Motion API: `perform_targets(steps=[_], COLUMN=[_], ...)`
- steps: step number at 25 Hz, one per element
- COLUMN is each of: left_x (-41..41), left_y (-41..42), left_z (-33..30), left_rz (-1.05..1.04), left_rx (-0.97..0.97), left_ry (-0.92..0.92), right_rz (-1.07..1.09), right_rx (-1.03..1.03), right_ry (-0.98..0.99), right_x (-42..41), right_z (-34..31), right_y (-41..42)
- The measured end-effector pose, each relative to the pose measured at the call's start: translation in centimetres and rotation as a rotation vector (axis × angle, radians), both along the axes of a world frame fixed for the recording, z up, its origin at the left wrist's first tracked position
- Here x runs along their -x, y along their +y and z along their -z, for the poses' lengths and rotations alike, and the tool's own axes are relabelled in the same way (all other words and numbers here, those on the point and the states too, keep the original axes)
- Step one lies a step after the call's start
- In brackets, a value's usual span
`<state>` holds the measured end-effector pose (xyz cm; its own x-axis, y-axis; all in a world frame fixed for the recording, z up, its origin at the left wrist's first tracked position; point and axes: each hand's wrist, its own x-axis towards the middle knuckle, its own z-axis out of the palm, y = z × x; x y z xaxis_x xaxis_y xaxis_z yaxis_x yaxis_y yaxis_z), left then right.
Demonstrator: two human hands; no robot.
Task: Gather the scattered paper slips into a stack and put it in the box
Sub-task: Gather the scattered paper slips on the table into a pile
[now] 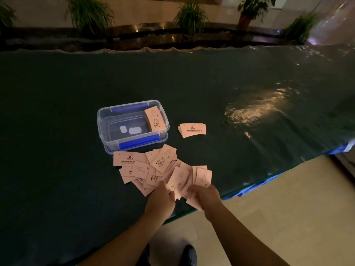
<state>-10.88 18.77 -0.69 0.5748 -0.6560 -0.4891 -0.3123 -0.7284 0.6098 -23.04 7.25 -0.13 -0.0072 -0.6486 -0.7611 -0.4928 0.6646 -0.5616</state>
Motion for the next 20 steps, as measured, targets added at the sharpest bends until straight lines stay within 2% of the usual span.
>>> perform_targets(steps=[3,6,10,11,17,20], left_x=[0.0,0.4,0.4,0.1,-1.2,-1.2], left_y=[-0.8,-1.7,-2.2,-2.4,-4.0,-3.8], left_z=[-0.1,-0.1,0.3,0.4,0.5,0.5], left_rz=[-0.004,0.076,0.192,0.205,0.256,0.219], left_rx=[0.009,-0.004,0.01,-0.003,-0.134,-0.127], left_ry=[0.016,-0.023,-0.38,-0.423,-0.38,-0.32], right_rz=[0.069,0.065,0.03,0.044,0.118,0.12], right_rx=[0.015,-0.064,-0.039,-0.034,-0.009,-0.05], right_ry=[-0.036,-0.122,-0.023,-0.006,0.041,0.036], right_x=[0.5,0.5,-0.6,-1.0,-2.2,-1.7], right_z=[-0.3,-0.4,0.1,0.1,0.2,0.1], right_y=[0.2,0.5,0.6,0.6,0.6,0.3])
